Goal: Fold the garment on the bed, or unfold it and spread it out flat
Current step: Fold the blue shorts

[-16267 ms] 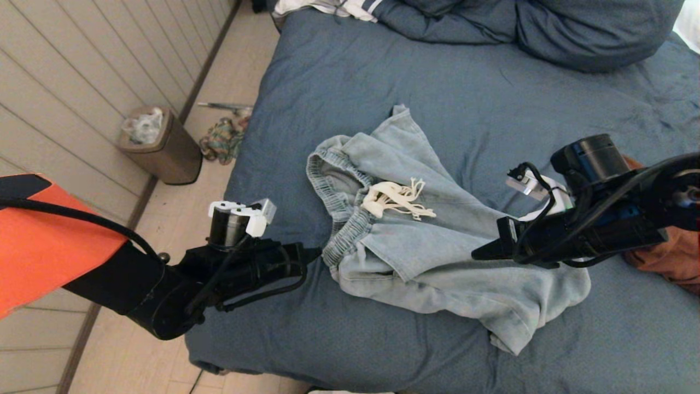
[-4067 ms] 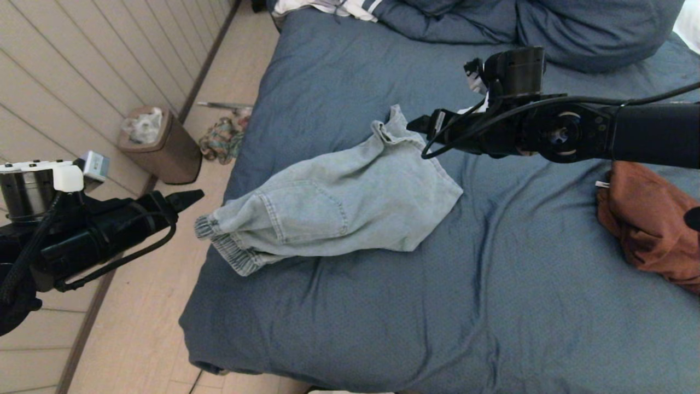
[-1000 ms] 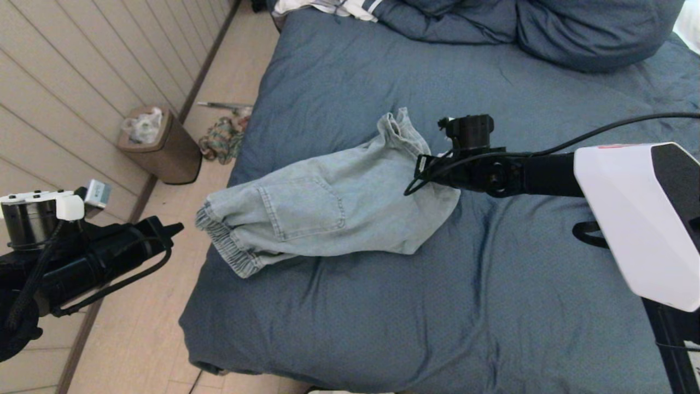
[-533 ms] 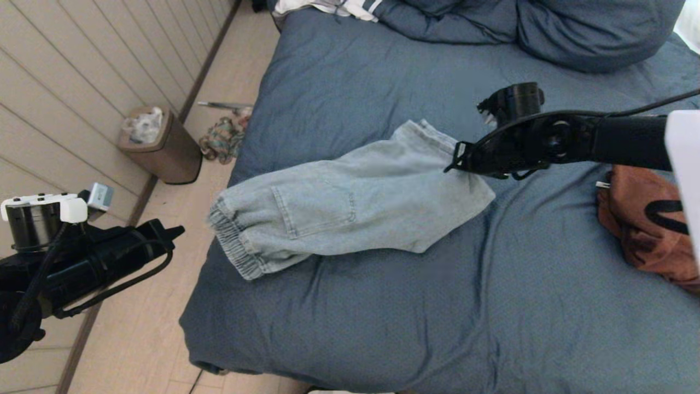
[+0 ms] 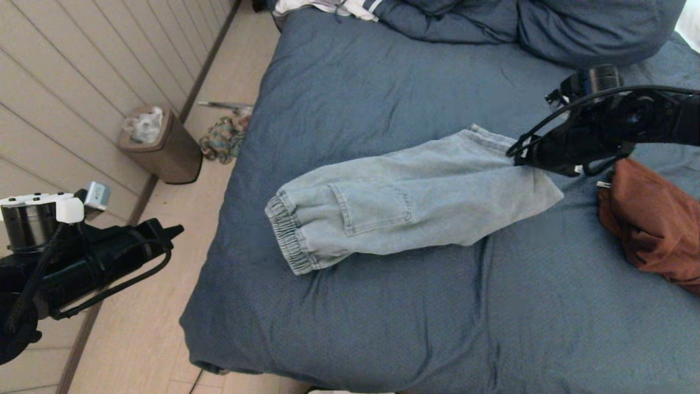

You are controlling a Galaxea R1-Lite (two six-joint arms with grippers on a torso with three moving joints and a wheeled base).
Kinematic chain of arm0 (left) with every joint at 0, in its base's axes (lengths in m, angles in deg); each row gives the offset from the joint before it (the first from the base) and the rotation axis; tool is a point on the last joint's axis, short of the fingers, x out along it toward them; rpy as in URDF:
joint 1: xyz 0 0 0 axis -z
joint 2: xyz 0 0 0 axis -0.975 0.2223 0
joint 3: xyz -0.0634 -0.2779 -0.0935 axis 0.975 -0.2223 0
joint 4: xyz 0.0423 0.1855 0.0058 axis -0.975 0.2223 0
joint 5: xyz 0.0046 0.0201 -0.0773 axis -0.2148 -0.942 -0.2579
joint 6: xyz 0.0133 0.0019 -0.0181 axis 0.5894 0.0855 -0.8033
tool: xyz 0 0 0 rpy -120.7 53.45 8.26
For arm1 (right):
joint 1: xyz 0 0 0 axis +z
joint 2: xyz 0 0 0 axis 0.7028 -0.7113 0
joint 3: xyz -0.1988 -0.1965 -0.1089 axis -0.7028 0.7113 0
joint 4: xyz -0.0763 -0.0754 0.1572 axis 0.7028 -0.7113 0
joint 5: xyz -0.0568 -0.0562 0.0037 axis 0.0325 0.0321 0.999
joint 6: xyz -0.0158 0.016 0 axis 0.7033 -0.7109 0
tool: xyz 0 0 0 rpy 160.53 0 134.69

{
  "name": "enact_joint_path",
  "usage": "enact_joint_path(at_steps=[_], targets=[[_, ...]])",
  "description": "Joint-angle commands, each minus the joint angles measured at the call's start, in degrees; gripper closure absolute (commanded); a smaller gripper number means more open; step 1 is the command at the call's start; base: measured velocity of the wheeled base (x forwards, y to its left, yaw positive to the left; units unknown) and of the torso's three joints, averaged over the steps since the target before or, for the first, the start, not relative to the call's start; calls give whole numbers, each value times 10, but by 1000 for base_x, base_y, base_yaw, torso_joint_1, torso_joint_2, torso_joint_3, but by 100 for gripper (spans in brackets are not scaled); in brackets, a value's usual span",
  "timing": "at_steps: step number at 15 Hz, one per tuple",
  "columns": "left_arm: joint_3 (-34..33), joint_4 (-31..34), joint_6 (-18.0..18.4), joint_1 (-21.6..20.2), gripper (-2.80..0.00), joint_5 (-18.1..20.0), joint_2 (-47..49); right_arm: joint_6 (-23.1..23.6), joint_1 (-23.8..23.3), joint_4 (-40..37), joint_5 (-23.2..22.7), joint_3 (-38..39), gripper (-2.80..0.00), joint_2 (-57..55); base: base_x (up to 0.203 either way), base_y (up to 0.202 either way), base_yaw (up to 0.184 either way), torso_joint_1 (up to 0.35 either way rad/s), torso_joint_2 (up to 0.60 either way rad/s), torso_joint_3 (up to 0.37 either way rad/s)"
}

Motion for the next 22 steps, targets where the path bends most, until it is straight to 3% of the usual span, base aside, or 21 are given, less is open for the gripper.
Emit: enact_joint_path(at_steps=[1, 4, 6, 10, 15, 22], targets=[[-3, -2, -2, 1, 0, 3, -5, 1, -26, -9, -10, 3, 0, 16, 0, 0, 0, 0, 0, 0], [-5, -2, -2, 1, 0, 6, -7, 23, -117, -35, -37, 1, 0, 23, 0, 0, 0, 0, 0, 0], [-7, -1, -2, 5, 0, 7, -6, 42, -148, -40, -42, 0, 0, 29, 0, 0, 0, 0, 0, 0], [-11, -2, -2, 10, 0, 7, -8, 45, -136, -41, -47, 0, 0, 51, 0, 0, 0, 0, 0, 0], [-13, -2, -2, 12, 0, 7, -9, 23, 6, -41, -47, -1, 0, 95, 0, 0, 0, 0, 0, 0], [-18, -3, -1, 22, 0, 7, -11, -14, 242, -78, -41, 11, 0, 129, 0, 0, 0, 0, 0, 0]])
